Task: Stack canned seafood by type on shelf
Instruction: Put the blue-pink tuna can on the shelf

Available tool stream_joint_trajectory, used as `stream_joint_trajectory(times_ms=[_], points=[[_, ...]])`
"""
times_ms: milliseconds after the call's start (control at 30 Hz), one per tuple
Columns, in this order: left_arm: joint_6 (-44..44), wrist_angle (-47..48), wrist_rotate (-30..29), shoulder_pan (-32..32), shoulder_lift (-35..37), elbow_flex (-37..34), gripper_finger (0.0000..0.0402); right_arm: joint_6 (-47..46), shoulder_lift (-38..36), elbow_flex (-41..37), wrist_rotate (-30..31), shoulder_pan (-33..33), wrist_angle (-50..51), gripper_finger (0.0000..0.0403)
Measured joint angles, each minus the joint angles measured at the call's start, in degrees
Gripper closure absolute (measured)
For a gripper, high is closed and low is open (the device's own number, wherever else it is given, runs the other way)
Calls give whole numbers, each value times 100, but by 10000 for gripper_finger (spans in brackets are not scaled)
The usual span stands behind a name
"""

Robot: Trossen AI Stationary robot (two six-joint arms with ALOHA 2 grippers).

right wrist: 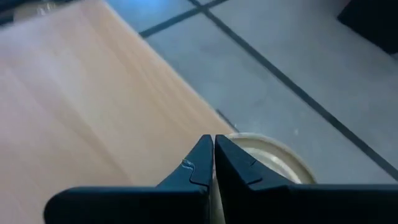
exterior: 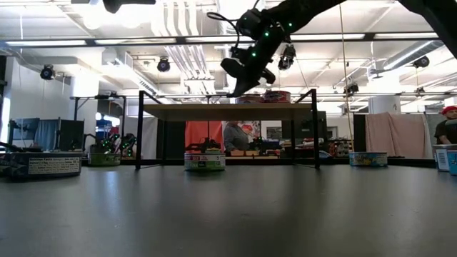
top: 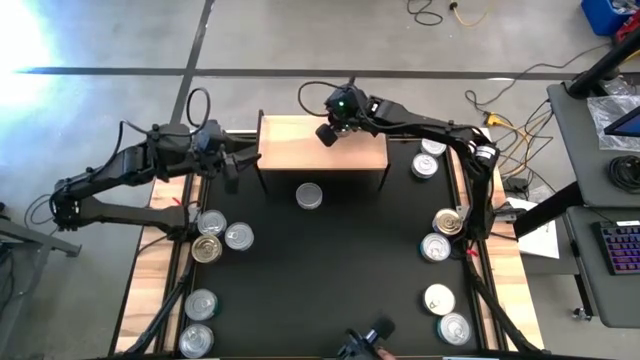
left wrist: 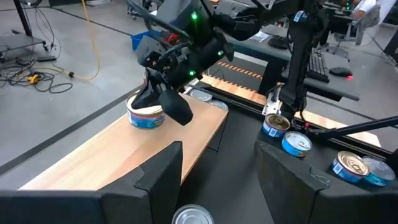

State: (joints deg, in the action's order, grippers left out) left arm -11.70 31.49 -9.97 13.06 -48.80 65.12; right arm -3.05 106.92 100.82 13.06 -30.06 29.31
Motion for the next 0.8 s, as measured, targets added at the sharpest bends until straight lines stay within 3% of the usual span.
stream_joint_trajectory(times_ms=[300, 467, 800], points=[[-22, -94, -1, -153, -7, 11, 217, -195, -68, 0, -13, -170, 99, 394], [-38, -156, 1, -396, -13, 11, 217, -340, -288, 7, -409, -158, 508, 394], [-109, -213, 1, -478, -297, 11, 217, -255, -48, -3, -353, -205, 624, 394]])
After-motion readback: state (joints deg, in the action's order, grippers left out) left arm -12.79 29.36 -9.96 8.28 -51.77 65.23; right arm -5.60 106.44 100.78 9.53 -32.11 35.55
